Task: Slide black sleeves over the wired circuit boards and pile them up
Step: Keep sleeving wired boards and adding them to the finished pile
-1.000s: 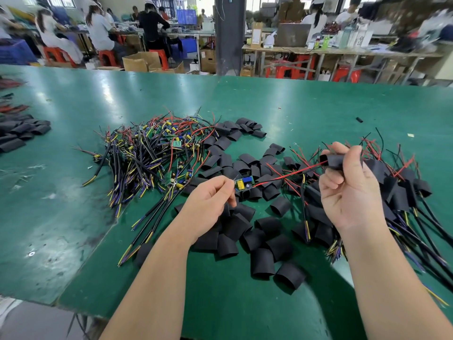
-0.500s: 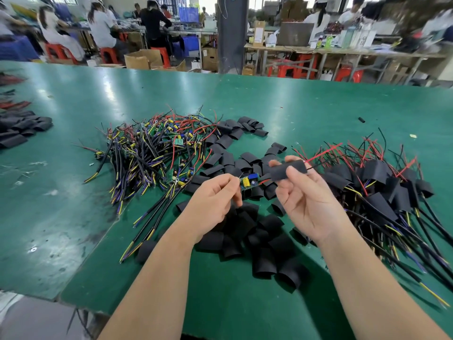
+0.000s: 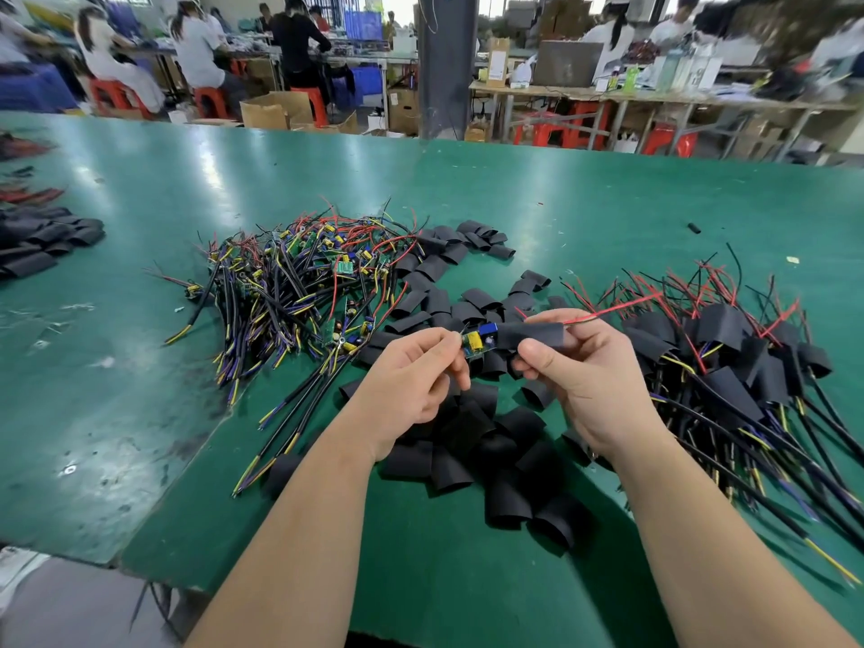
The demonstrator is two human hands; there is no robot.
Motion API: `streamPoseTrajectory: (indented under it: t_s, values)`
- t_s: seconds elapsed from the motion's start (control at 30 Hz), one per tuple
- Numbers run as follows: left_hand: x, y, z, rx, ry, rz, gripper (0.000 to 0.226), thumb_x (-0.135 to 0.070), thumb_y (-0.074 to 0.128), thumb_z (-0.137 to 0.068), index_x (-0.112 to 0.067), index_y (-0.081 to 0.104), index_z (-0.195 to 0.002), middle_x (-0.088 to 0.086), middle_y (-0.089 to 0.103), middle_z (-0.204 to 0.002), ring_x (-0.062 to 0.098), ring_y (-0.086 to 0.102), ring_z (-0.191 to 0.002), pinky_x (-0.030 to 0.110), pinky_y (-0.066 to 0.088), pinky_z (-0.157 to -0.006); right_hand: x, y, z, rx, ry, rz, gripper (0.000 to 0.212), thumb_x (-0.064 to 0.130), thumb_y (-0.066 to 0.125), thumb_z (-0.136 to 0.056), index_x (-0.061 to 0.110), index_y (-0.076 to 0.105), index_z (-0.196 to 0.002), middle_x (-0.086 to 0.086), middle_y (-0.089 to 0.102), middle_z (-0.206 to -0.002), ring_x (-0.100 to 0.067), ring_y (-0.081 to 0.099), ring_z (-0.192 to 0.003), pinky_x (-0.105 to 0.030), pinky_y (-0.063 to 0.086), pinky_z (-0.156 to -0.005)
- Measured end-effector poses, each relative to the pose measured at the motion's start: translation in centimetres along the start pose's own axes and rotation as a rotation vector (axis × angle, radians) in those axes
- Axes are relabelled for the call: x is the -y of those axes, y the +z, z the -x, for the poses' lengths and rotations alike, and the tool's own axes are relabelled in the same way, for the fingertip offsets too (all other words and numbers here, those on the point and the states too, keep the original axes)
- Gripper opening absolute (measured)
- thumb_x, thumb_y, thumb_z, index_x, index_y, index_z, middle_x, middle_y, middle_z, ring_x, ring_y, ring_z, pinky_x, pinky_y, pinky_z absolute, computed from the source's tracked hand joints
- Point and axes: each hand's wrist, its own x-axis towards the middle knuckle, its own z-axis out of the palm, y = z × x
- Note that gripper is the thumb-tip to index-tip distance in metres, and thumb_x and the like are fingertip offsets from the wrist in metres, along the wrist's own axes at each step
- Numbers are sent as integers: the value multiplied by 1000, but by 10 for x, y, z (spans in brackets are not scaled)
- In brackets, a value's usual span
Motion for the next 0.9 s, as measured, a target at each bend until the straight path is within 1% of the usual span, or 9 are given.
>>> streamPoseTrajectory:
  t_s: [0.07,0.17,0.33,0.47,0.53,0.6,0.7,0.8,0.9]
  values:
    - [-1,1,0,8,3,-29,42,-19,40,-102,-20,53,-63,3,58,-66,8,22,-39,24,10,-42,0,0,0,26,11,-55,25,13,72,-65,11,67,-89,-4,71,-68,-13,65,-60,-20,52,-59]
    - [-1,2,1,12,2,-88,38,-18,39,-103,-15,51,-67,2,59,-63,8,23,-39,25,12,-42,1,2,0,72,52,-116,28,13,70,-67,6,64,-93,-6,74,-79,-12,66,-61,-20,52,-59]
    - [3,6,-1,-6,-19,-130,35,-17,42,-102,-12,55,-70,0,59,-59,6,24,-38,15,16,-37,-3,11,5,105,80,-29,28,15,73,-64,5,64,-89,-10,73,-78,-17,66,-62,-21,51,-59]
    - [9,7,-3,-170,75,-239,28,-26,52,-98,-13,69,-80,-8,47,-43,6,32,-35,14,26,-39,-6,16,2,15,128,-166,25,16,68,-69,4,62,-90,-7,73,-76,-13,67,-61,-19,52,-57]
    - [11,7,-5,-254,148,-282,18,-26,58,-95,-24,74,-90,-6,49,-45,7,40,-39,17,33,-41,-7,17,1,-32,167,-227,24,18,67,-69,7,61,-89,-4,74,-76,-11,68,-60,-19,53,-57]
    - [11,7,-4,-313,209,-249,15,-19,63,-91,-29,73,-98,-6,59,-52,6,48,-42,18,39,-41,-9,19,1,-76,209,-285,21,19,67,-68,10,61,-86,-2,74,-76,-10,69,-60,-18,54,-57]
    - [9,6,-5,-358,272,-234,16,-11,68,-86,-24,74,-93,-7,67,-64,7,57,-48,18,43,-43,-10,21,0,-125,268,-347,20,21,69,-68,11,57,-82,-3,73,-73,-11,69,-61,-18,53,-55]
    - [9,6,-4,-347,320,-383,11,-11,70,-85,-21,75,-88,-13,67,-64,4,59,-51,14,43,-50,-11,19,0,-130,290,-341,22,23,69,-68,9,58,-81,-4,72,-73,-11,68,-59,-18,52,-54]
    - [10,6,-2,-351,362,-535,11,-14,72,-83,-23,76,-86,-17,68,-73,-2,61,-65,11,44,-60,-12,18,1,-118,250,-256,25,24,72,-67,8,59,-82,-5,73,-75,-12,68,-59,-18,52,-54]
